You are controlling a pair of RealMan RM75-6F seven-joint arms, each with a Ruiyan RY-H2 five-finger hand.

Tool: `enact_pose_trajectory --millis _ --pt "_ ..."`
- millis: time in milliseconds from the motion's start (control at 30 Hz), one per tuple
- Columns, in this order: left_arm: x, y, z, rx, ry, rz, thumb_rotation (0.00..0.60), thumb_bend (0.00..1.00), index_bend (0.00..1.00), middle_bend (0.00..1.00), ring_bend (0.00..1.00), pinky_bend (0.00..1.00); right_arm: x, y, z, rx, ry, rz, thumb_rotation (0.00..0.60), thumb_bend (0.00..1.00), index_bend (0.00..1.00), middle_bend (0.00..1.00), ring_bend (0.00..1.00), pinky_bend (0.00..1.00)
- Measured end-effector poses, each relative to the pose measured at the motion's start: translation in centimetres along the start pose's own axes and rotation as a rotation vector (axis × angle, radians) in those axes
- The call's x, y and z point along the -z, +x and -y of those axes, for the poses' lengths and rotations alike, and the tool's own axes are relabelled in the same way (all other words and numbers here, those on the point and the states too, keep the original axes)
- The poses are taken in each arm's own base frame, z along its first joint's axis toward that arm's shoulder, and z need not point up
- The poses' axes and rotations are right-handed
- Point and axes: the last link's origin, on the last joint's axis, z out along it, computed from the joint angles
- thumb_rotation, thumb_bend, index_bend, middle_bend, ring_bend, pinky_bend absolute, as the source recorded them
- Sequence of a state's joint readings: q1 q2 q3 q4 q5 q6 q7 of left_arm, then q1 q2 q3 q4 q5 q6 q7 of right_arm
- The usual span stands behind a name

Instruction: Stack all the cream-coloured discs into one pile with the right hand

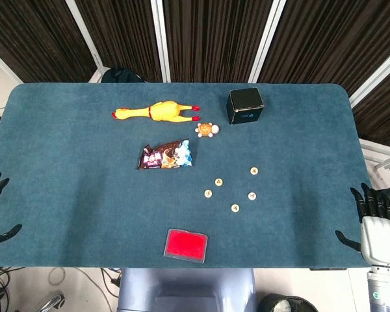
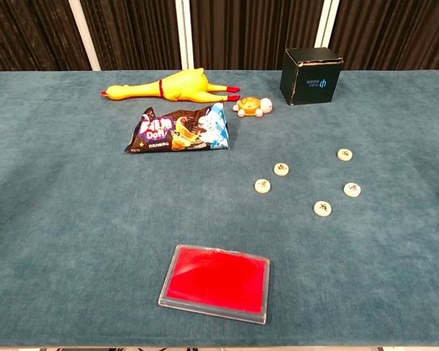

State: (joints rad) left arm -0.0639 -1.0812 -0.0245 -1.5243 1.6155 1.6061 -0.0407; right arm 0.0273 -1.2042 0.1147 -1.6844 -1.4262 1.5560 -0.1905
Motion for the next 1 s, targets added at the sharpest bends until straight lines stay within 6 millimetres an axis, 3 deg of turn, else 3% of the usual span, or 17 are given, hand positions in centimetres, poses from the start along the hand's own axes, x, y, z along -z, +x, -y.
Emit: enact_pose_trajectory --millis 1000 --pt "0.14 0.17 -0.16 0.0 0.007 -0.005 0.6 0.08 0.09 0.0 0.0 0.03 0.26 -0.28 0.05 -0.056 0.0 0.069 0.6 0.07 0.14 0.0 0.0 0.0"
